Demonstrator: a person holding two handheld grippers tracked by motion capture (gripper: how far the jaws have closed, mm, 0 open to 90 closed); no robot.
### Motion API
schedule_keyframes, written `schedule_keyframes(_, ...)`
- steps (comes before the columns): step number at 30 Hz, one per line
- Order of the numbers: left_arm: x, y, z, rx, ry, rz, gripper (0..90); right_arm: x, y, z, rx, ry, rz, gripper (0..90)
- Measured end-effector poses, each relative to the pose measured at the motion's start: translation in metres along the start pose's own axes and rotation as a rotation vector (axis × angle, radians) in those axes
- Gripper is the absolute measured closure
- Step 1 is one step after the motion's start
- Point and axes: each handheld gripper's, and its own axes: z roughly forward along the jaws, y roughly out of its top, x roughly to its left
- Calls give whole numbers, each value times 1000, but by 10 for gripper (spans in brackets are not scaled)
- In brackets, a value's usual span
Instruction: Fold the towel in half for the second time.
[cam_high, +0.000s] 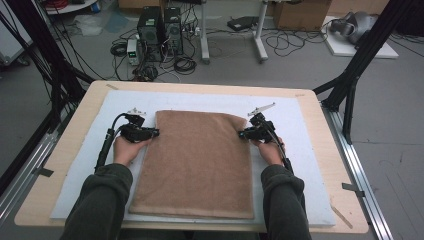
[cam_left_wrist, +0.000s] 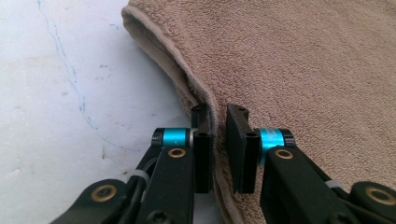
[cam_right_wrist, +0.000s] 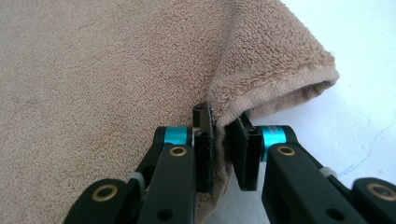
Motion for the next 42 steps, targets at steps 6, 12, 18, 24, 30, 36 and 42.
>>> schedule_keyframes(6, 2, 3, -8, -24, -15, 5, 845, -1, 2, -8, -12, 35, -9, 821)
schedule_keyframes(12, 0, 10, -28, -91, -45, 17, 849, 1, 9, -31, -85, 42, -21, 821)
schedule_keyframes(18, -8, 12, -51, -124, -82, 72, 849, 7, 8, -53, -97, 109, -13, 819)
schedule_keyframes(24, -17, -6, -72, -123, -131, 113, 848, 27, -1, -75, -82, 172, -41, 814)
schedule_keyframes(30, -32, -40, -88, -104, -166, 168, 847, 50, -26, -78, -49, 208, -71, 813)
schedule_keyframes(36, -40, -63, -93, -69, -187, 201, 845, 60, -52, -69, -6, 214, -79, 806)
schedule_keyframes(42, -42, -71, -94, -53, -184, 207, 839, 61, -62, -64, -6, 220, -66, 794)
